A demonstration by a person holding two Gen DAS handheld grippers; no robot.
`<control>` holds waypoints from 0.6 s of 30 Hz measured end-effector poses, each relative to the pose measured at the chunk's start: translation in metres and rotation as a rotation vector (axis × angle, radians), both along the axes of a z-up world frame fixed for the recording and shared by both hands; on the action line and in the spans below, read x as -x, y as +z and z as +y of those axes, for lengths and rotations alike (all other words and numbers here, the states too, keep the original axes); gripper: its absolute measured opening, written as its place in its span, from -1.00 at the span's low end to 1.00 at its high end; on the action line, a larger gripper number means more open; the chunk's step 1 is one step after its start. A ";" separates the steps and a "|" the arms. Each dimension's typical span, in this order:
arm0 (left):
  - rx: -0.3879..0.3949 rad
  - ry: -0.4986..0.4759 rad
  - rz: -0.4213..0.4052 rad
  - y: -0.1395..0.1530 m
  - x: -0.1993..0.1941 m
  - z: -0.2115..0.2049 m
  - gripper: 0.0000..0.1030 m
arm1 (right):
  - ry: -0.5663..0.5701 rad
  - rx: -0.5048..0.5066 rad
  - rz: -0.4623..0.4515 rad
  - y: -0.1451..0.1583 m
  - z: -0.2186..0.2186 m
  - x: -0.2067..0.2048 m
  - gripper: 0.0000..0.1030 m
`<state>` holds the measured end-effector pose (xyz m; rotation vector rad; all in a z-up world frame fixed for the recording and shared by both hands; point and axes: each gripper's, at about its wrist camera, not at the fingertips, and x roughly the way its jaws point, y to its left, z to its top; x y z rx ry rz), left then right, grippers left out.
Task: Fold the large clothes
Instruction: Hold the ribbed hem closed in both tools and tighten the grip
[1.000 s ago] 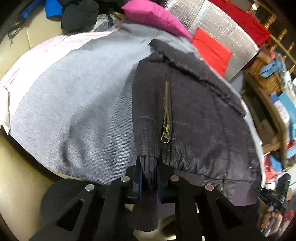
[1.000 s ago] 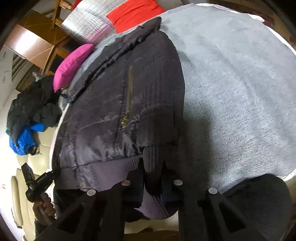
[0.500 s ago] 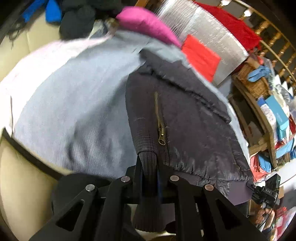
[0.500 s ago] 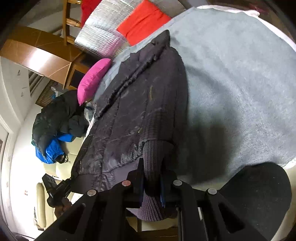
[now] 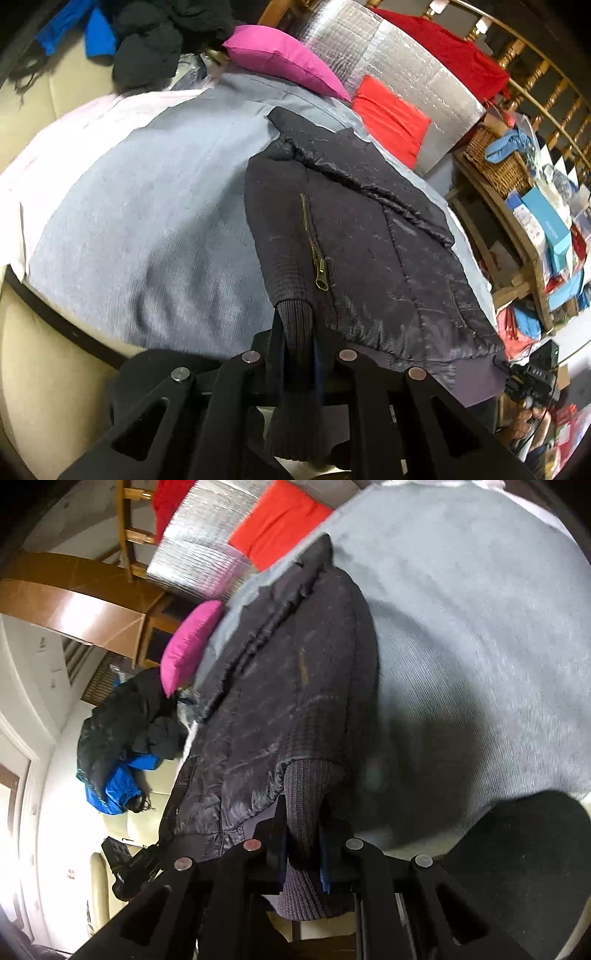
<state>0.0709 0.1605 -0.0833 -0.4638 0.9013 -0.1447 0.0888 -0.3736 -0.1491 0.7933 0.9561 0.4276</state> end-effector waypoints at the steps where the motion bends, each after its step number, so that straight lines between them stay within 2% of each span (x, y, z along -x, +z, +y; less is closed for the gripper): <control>1: 0.002 0.003 0.018 -0.003 0.000 0.004 -0.77 | 0.003 0.005 -0.004 0.001 -0.001 -0.002 -0.73; 3: 0.010 0.006 0.042 -0.008 -0.001 0.003 -0.77 | 0.001 0.002 0.016 -0.004 -0.002 -0.006 -0.73; 5: 0.013 0.001 -0.002 0.000 0.004 0.000 -0.77 | 0.003 -0.008 0.017 -0.004 -0.001 -0.005 -0.73; 7: -0.009 -0.004 -0.015 0.005 0.002 -0.003 -0.77 | 0.003 -0.015 -0.002 0.002 0.002 -0.002 -0.73; 13: -0.050 0.007 0.022 0.002 -0.001 -0.002 -0.77 | 0.012 -0.022 -0.014 0.005 -0.001 -0.008 -0.73; 18: -0.098 0.004 -0.005 0.014 -0.004 -0.010 -0.77 | 0.021 -0.030 -0.025 0.010 0.000 -0.011 -0.73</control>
